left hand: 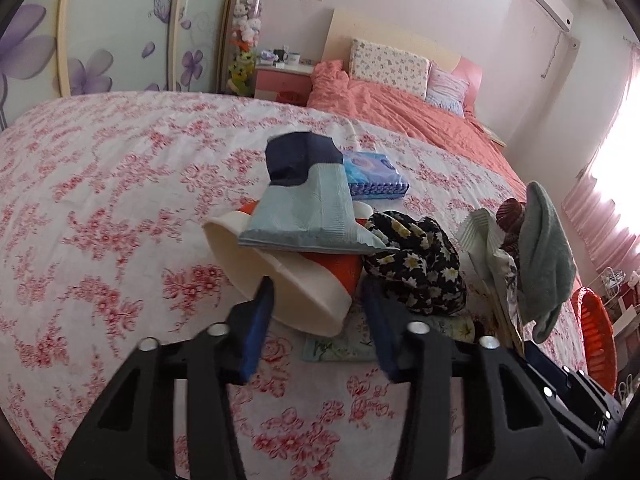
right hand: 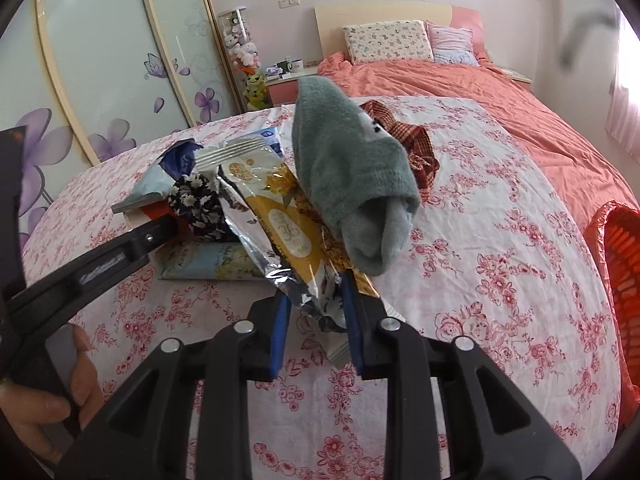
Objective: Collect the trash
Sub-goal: 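Grasp the silver snack wrapper with the right gripper while the left approaches the paper cup, then grasp the white paper cup with the left gripper, then carry the wrapper and paper cup over the orange basket with both grippers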
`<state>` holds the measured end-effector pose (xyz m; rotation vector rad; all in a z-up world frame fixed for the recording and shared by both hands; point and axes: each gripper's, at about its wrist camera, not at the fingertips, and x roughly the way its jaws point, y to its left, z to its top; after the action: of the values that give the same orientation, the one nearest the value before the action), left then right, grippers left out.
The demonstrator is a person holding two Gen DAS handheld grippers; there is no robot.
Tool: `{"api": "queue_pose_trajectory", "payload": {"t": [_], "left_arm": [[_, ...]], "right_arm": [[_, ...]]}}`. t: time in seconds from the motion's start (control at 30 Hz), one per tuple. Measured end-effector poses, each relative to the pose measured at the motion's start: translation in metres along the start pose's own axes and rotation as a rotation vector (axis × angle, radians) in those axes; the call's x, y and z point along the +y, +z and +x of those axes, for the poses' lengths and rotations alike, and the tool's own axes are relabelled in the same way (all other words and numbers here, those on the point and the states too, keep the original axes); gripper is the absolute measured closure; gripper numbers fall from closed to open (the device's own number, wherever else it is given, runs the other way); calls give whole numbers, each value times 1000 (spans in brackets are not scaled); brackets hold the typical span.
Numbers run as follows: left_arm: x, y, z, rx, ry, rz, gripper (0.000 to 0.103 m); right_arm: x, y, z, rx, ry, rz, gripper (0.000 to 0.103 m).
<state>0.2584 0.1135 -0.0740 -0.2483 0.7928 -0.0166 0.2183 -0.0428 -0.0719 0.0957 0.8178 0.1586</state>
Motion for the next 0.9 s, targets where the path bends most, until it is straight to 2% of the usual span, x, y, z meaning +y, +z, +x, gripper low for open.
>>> {"api": "queue_pose_trajectory", "payload": {"t": [0.03, 0.1, 0.23, 0.4, 0.9], "left_arm": [[1, 1, 3, 7, -28, -6, 81], [0, 2, 1, 1, -42, 2, 87], [-4, 0, -15, -38, -42, 44, 95], [1, 0, -31, -58, -48, 37, 98], [-19, 7, -100, -169, -103, 79, 98]], "right_arm": [[0, 0, 0, 0, 1, -2, 74], [2, -1, -2, -7, 3, -16, 81], [3, -2, -10, -27, 7, -28, 86], [-10, 3, -24, -32, 72, 43, 91], [-14, 6, -79, -99, 123, 67, 92]]}}
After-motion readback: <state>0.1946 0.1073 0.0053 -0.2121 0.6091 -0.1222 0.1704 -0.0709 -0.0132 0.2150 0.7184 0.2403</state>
